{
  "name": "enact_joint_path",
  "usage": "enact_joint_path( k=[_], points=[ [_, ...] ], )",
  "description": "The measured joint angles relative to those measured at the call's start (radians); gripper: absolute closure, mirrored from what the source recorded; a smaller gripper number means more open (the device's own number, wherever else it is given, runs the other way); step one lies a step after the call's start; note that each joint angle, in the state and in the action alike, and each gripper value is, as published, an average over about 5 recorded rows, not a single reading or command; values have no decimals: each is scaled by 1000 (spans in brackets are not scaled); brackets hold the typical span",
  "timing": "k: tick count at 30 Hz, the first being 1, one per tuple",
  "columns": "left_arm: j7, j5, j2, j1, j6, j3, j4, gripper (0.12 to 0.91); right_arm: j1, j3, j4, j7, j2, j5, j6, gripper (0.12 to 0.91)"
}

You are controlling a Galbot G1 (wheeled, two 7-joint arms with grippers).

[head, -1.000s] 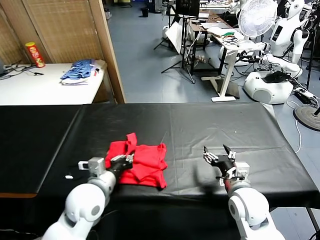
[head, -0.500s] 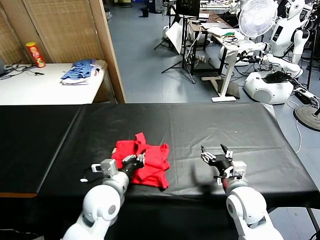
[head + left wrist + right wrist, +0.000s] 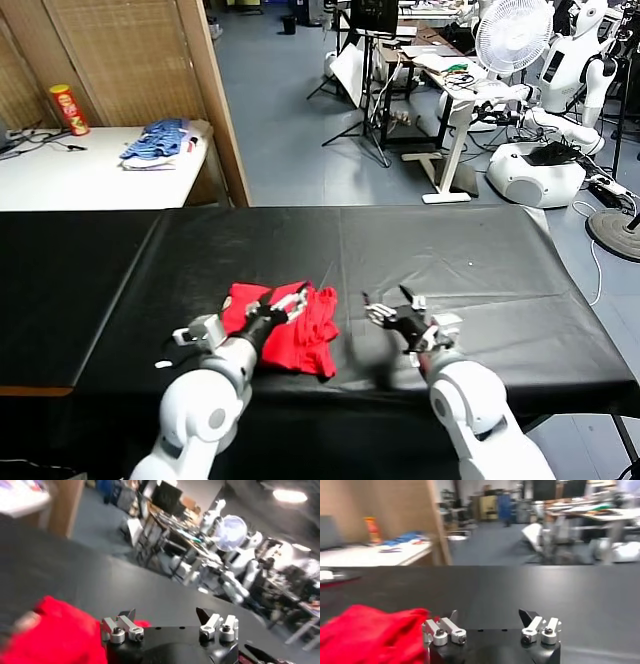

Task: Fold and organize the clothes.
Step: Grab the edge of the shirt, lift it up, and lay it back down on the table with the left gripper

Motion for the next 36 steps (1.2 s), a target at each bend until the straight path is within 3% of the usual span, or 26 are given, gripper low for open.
enact_joint_path(
  k=[9, 16, 20, 24, 31, 36],
  points=[
    [24, 75, 79, 80, -25, -106, 5, 232, 96, -210, -112, -6, 53, -199, -30, 227],
    [50, 78, 75, 94, -40, -153, 39, 232, 65, -233, -155, 34, 74, -532, -37, 227],
    [61, 54, 68, 91, -51, -173, 72, 232, 42, -222, -172, 44, 86, -629, -42, 227],
    [65, 1, 63, 88, -55, -188, 107, 232, 18, -203, -164, 71, 88, -603, -8, 227],
    [69, -108, 49, 81, -57, -204, 149, 232, -20, -146, -93, 102, 75, -375, 90, 227],
    [87, -194, 42, 82, -58, -220, 168, 232, -40, -109, -46, 95, 69, -293, 127, 227]
  ],
)
